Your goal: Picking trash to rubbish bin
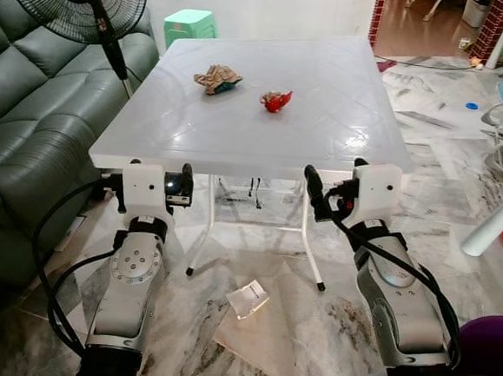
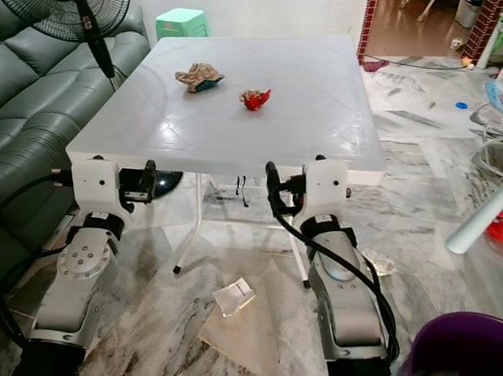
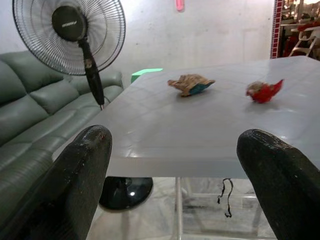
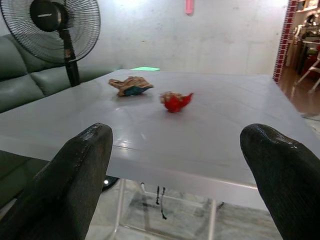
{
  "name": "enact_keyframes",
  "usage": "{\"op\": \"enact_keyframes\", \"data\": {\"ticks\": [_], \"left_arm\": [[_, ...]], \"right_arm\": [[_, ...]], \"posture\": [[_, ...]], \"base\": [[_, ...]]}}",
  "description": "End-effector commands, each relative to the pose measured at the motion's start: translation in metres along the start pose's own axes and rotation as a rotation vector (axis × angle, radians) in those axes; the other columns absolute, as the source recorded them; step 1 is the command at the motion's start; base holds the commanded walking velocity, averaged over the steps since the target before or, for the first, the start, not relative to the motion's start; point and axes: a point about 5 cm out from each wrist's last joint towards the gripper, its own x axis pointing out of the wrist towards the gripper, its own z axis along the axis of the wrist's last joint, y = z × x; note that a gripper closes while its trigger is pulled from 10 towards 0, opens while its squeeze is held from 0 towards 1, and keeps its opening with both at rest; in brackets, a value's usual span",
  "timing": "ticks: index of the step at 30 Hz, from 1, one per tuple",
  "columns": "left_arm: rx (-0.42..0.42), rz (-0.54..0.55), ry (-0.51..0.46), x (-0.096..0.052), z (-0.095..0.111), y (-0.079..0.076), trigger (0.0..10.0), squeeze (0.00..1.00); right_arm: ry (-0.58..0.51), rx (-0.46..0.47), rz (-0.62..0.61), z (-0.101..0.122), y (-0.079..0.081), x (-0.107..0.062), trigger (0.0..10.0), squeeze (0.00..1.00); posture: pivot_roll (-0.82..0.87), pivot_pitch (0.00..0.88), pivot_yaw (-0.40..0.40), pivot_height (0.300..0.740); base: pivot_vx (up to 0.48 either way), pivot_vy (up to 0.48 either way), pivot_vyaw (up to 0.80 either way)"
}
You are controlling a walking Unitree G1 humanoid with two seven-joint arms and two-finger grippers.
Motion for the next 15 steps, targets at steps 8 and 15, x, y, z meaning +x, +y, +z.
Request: {"op": "enact_keyframes", "data": {"ticks": [8,15], "left_arm": [[0.01,0.002,-0.015,0.0014,0.0049,0.0047,10.0,0.0],[0.02,-0.004,-0.012,0.0015,0.0043,0.0041,10.0,0.0]], "right_arm": [[-0.014,0.0,0.008,0.0033,0.004,0.0042,10.0,0.02],[-0.016,-0.006,-0.002,0.0025,0.0035,0.0045,10.0,0.02]], "posture": [[-0.06,0.0,0.068,0.74],[-0.06,0.0,0.069,0.74]], "base": [[0.0,0.48,0.0],[0.0,0.461,0.0]]}}
